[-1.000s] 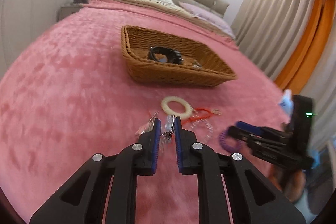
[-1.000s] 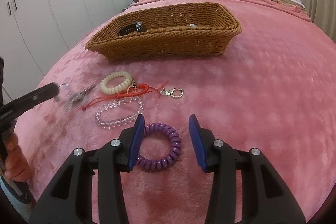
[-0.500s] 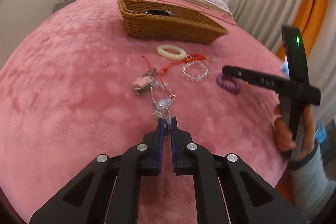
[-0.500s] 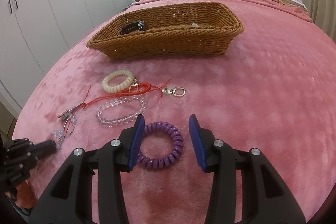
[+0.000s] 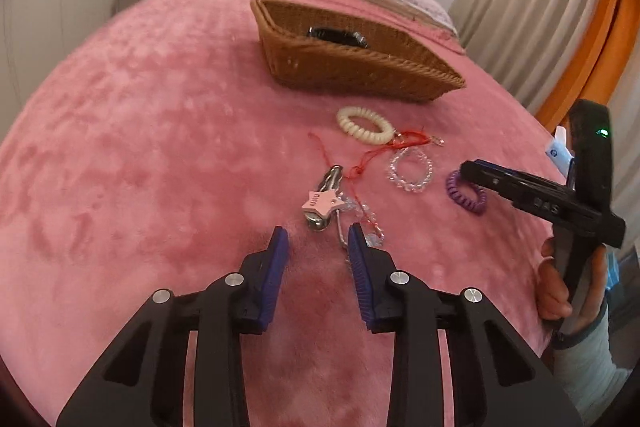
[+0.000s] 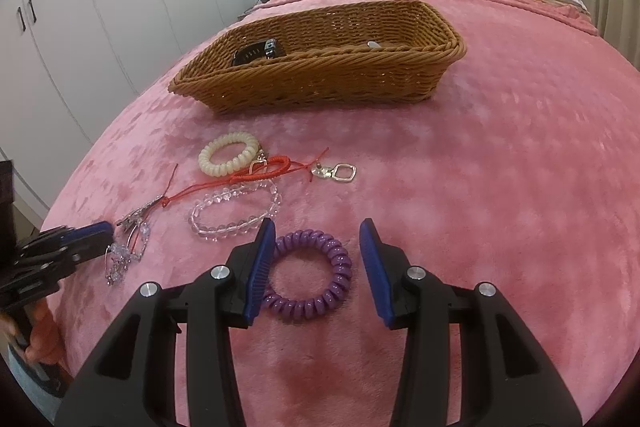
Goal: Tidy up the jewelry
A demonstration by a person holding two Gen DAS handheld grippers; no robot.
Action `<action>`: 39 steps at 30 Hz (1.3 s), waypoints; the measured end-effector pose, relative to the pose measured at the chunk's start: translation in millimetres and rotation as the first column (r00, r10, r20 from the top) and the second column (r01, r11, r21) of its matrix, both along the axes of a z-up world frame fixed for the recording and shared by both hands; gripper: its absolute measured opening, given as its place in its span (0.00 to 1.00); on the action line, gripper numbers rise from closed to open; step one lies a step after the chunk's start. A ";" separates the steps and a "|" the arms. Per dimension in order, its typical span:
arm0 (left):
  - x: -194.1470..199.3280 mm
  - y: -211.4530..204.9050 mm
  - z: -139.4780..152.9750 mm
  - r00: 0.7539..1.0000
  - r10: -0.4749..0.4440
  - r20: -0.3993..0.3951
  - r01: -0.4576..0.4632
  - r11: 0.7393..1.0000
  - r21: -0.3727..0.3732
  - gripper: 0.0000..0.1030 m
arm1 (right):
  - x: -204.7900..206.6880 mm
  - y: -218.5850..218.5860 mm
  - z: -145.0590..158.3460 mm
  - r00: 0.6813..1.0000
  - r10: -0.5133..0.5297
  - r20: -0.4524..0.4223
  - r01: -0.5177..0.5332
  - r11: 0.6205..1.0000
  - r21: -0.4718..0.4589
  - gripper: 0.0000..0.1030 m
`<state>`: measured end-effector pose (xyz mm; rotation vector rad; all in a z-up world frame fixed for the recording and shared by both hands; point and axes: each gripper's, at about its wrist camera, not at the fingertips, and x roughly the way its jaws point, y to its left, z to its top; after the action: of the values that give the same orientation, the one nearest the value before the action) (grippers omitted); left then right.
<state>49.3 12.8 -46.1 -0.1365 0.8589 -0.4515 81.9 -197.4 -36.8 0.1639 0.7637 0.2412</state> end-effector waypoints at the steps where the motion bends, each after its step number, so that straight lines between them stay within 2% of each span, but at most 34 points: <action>1: 3.4 -0.7 0.9 1.000 -0.003 -0.005 0.003 1.000 -0.005 0.28 | -0.5 0.6 0.0 1.000 0.003 0.000 -0.003 1.000 0.001 0.39; 6: 26.0 -8.7 -0.1 0.998 -0.033 -0.048 0.033 0.999 -0.003 0.28 | -1.9 1.0 -0.4 1.000 0.004 -0.003 -0.004 1.000 0.006 0.39; 8: 30.1 -8.7 0.0 0.998 -0.038 -0.052 0.038 0.999 -0.015 0.21 | -2.0 -3.3 0.7 1.000 -0.003 -0.001 0.003 1.000 0.026 0.39; 11: 28.7 6.4 -0.1 0.998 -0.041 -0.044 0.035 0.991 -0.126 0.21 | -1.7 -12.9 1.9 1.000 -0.008 -0.007 0.009 0.997 0.074 0.39; 15: 19.0 35.3 13.6 0.999 -0.009 0.040 0.021 0.954 -0.299 0.21 | -1.7 -15.9 2.8 1.000 -0.006 -0.008 0.007 0.996 0.093 0.39; 19: 12.2 31.7 20.2 0.997 0.008 0.080 0.015 0.959 -0.283 0.21 | -5.0 -9.8 4.8 1.000 0.008 -0.002 -0.008 0.998 0.056 0.39; 21: 14.1 26.8 14.9 0.998 0.020 0.064 -0.003 0.967 -0.254 0.21 | -6.6 -7.9 3.5 1.000 0.016 -0.013 -0.015 0.999 0.033 0.39; 24: 18.3 28.4 12.2 0.999 0.017 0.042 -0.005 0.961 -0.277 0.21 | -4.6 -6.2 -0.9 0.999 0.026 -0.042 -0.025 0.999 0.031 0.39; 25: 19.8 32.7 11.1 0.999 0.014 0.039 -0.002 0.956 -0.293 0.21 | -3.9 -5.6 -2.8 0.998 0.025 -0.051 -0.024 0.999 0.025 0.39; 27: 22.0 40.5 8.8 1.000 -0.007 0.021 0.014 0.928 -0.371 0.21 | -3.4 -2.5 -5.9 0.998 0.026 -0.059 -0.026 1.000 0.007 0.39; 29: 25.1 47.9 4.3 0.998 -0.060 -0.001 0.052 0.876 -0.479 0.21 | -4.9 2.6 -4.9 0.998 0.035 -0.049 -0.036 0.999 -0.015 0.39; 30: 25.1 49.2 3.7 0.998 -0.066 -0.003 0.056 0.863 -0.502 0.21 | -5.4 4.3 -4.7 0.998 0.039 -0.045 -0.040 0.999 -0.024 0.39; 35: 24.3 48.2 2.8 0.998 -0.066 -0.007 0.053 0.855 -0.515 0.19 | -5.6 4.9 -5.7 0.998 0.038 -0.043 -0.039 0.999 -0.035 0.39; 38: 23.5 50.8 3.3 1.000 -0.020 -0.006 0.014 0.871 -0.491 0.18 | -5.5 5.7 -5.6 0.998 0.037 -0.044 -0.039 0.998 -0.041 0.39; 39: 24.1 52.3 2.5 1.000 -0.021 -0.011 0.013 0.870 -0.492 0.13 | -5.5 6.0 -5.7 0.998 0.037 -0.045 -0.039 0.998 -0.044 0.39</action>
<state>73.4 65.1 -43.6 -0.6066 0.7446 -0.6828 76.4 -191.4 -42.5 0.1128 0.8158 0.2571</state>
